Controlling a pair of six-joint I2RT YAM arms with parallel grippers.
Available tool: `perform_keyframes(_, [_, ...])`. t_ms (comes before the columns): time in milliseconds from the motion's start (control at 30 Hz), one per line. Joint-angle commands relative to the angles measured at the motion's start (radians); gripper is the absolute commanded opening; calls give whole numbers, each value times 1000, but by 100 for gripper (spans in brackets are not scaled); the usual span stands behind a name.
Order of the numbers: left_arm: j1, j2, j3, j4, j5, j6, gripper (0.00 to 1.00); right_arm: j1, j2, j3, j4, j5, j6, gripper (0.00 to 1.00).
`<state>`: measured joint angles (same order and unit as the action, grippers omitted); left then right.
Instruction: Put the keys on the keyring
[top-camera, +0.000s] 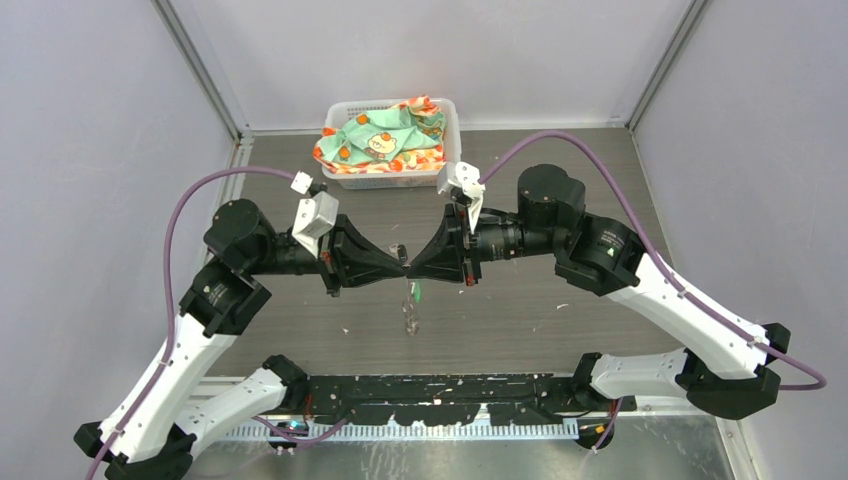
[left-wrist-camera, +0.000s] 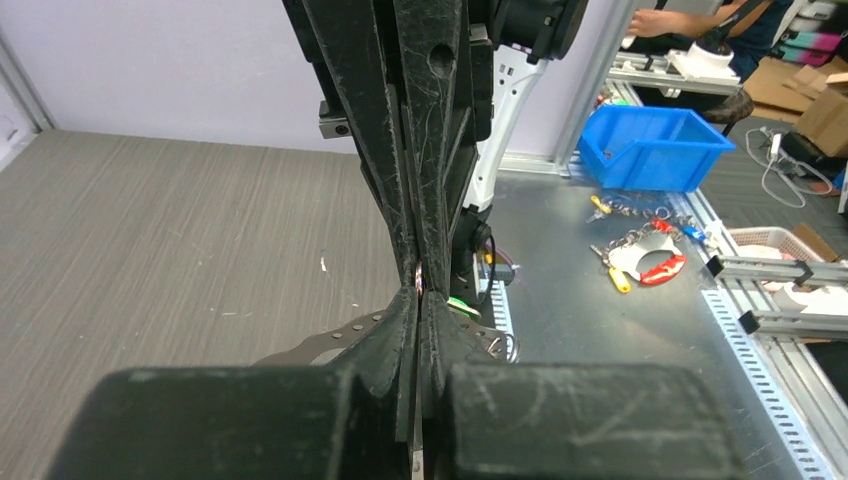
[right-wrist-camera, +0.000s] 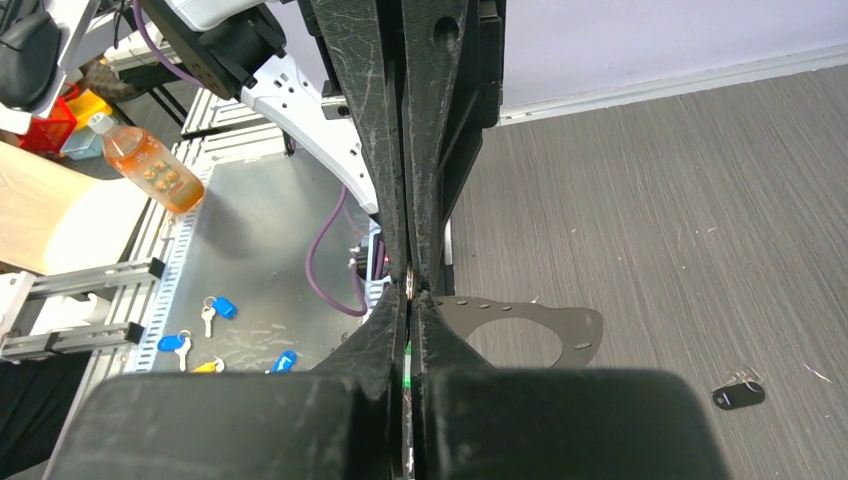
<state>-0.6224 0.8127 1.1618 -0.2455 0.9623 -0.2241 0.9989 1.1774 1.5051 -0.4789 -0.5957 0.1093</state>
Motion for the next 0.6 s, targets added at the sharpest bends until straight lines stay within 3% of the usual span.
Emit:
perform_keyframes(0, [0,-18,26,-36,8,72,0,-2,-20,13,6,22,-1,1])
perform_keyframes(33, [-1,-17,26,-63,1,95,3,-2,-18,26,-23,25,-10,1])
perform_keyframes(133, [-1,-3,54,-193,6,212,32,-2,13,88,-154,35,-52,1])
perform_keyframes(200, [-1,24,99,-318,19,335,40,-2,48,138,-265,33,-79,1])
perform_keyframes(333, [-1,91,193,-508,45,498,44,3,112,241,-420,37,-142,1])
perform_keyframes(567, [-1,174,260,-578,78,557,41,29,192,348,-525,57,-184,1])
